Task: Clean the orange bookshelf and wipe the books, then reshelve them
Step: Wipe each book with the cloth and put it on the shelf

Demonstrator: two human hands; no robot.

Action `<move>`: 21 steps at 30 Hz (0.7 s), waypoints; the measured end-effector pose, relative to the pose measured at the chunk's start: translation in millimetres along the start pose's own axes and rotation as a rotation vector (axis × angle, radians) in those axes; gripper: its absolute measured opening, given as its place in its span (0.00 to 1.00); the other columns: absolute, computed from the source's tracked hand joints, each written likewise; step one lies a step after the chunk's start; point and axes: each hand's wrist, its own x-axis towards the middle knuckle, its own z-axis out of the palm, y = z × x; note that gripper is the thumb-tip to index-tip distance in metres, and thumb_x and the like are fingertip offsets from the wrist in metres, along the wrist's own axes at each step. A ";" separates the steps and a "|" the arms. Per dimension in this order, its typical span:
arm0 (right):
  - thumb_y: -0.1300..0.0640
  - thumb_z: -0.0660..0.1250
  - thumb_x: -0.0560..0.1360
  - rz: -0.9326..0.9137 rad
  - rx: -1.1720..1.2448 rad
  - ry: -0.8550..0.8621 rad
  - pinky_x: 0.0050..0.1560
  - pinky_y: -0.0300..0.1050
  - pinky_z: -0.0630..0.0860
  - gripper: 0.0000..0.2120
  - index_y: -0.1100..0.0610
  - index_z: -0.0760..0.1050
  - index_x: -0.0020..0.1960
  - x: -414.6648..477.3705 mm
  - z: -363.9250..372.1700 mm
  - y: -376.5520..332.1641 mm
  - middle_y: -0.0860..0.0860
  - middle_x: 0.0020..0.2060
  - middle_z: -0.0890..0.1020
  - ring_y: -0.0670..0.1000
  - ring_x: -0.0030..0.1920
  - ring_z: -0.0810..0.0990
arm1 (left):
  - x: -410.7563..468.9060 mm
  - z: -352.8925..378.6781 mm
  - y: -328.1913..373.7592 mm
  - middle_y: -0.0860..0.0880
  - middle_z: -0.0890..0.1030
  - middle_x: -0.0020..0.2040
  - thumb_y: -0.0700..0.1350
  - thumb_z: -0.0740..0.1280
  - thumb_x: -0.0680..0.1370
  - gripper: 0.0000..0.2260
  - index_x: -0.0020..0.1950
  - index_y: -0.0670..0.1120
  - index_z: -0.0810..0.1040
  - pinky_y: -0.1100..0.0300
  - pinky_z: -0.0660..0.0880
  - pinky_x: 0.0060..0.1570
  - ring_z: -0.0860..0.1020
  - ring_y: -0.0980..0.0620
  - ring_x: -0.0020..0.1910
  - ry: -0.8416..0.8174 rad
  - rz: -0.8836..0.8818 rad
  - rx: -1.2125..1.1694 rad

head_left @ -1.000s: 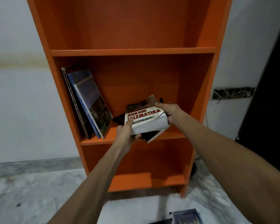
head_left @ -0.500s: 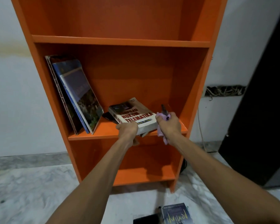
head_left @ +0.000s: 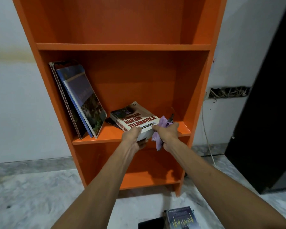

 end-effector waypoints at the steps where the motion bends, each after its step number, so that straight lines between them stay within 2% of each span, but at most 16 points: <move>1: 0.66 0.73 0.73 0.006 -0.005 0.015 0.48 0.54 0.81 0.24 0.56 0.61 0.57 -1.4 0.1 -2.4 0.56 0.46 0.75 0.56 0.43 0.80 | -1.8 -1.8 -2.7 0.37 0.79 0.46 0.41 0.66 0.77 0.11 0.57 0.39 0.72 0.50 0.77 0.41 0.78 0.41 0.34 -0.001 0.014 -0.002; 4: 0.67 0.73 0.73 0.017 -0.031 0.055 0.40 0.50 0.79 0.23 0.56 0.61 0.56 -4.1 2.2 -9.1 0.55 0.48 0.74 0.57 0.47 0.79 | -10.5 -10.7 -10.4 0.37 0.80 0.44 0.42 0.68 0.75 0.11 0.54 0.39 0.73 0.51 0.78 0.40 0.79 0.42 0.32 -0.005 0.009 -0.015; 6: 0.66 0.73 0.72 0.014 -0.090 0.078 0.41 0.52 0.81 0.23 0.55 0.62 0.56 -4.6 5.4 -14.1 0.56 0.52 0.76 0.58 0.49 0.80 | -18.4 -16.8 -13.0 0.38 0.80 0.42 0.43 0.70 0.74 0.11 0.52 0.39 0.73 0.51 0.79 0.41 0.79 0.43 0.32 -0.022 -0.003 -0.021; 7: 0.65 0.73 0.72 0.018 -0.102 0.088 0.38 0.52 0.80 0.22 0.55 0.62 0.56 -4.7 7.2 -16.8 0.56 0.54 0.76 0.58 0.49 0.79 | -20.6 -19.0 -13.3 0.38 0.81 0.42 0.43 0.71 0.74 0.12 0.53 0.39 0.74 0.51 0.79 0.41 0.79 0.43 0.33 -0.040 -0.012 -0.027; 9: 0.66 0.72 0.72 0.023 -0.122 0.097 0.29 0.44 0.73 0.21 0.55 0.62 0.56 -4.5 10.2 -23.2 0.56 0.55 0.75 0.57 0.48 0.77 | -22.9 -22.5 -12.4 0.39 0.81 0.42 0.44 0.72 0.72 0.16 0.56 0.39 0.74 0.53 0.79 0.38 0.80 0.44 0.33 -0.069 -0.022 -0.039; 11: 0.66 0.71 0.73 0.015 -0.175 0.105 0.26 0.40 0.68 0.21 0.56 0.63 0.57 -0.4 13.2 -25.6 0.56 0.56 0.75 0.55 0.47 0.76 | -24.5 -23.8 -12.3 0.39 0.81 0.43 0.46 0.72 0.72 0.18 0.57 0.39 0.74 0.54 0.78 0.36 0.80 0.45 0.33 -0.085 -0.035 -0.041; 14: 0.68 0.69 0.74 -0.010 -0.276 0.140 0.20 0.37 0.65 0.20 0.58 0.65 0.61 5.1 14.6 -21.9 0.57 0.58 0.75 0.54 0.45 0.75 | -23.9 -27.9 -15.2 0.39 0.80 0.45 0.46 0.70 0.74 0.16 0.57 0.40 0.73 0.51 0.78 0.42 0.80 0.44 0.37 -0.123 -0.095 -0.068; 16: 0.68 0.69 0.74 -0.026 -0.299 0.152 0.22 0.37 0.66 0.20 0.59 0.65 0.61 7.1 16.2 -17.5 0.59 0.60 0.75 0.55 0.45 0.77 | -20.3 -33.9 -11.9 0.40 0.81 0.45 0.43 0.68 0.75 0.11 0.54 0.40 0.73 0.47 0.79 0.44 0.81 0.43 0.41 -0.139 -0.111 -0.200; 18: 0.64 0.74 0.72 -0.053 -0.299 0.144 0.23 0.38 0.69 0.23 0.57 0.65 0.61 5.6 20.3 -10.8 0.59 0.61 0.74 0.55 0.44 0.79 | -12.8 -38.1 -3.4 0.40 0.81 0.46 0.40 0.69 0.76 0.09 0.52 0.40 0.73 0.46 0.81 0.37 0.82 0.43 0.43 -0.104 -0.081 -0.313; 20: 0.59 0.79 0.68 -0.061 -0.240 0.126 0.24 0.41 0.77 0.31 0.54 0.64 0.62 2.8 25.9 4.2 0.58 0.61 0.73 0.54 0.41 0.81 | -7.7 -37.5 1.0 0.40 0.81 0.45 0.39 0.69 0.76 0.08 0.51 0.40 0.72 0.47 0.80 0.34 0.82 0.43 0.42 -0.056 -0.050 -0.267; 21: 0.58 0.81 0.66 -0.041 -0.196 0.125 0.28 0.45 0.81 0.34 0.52 0.62 0.63 1.0 27.9 12.9 0.58 0.61 0.74 0.56 0.41 0.83 | -7.3 -35.8 1.1 0.40 0.82 0.44 0.39 0.69 0.76 0.07 0.50 0.40 0.72 0.49 0.79 0.33 0.82 0.44 0.40 -0.032 -0.033 -0.206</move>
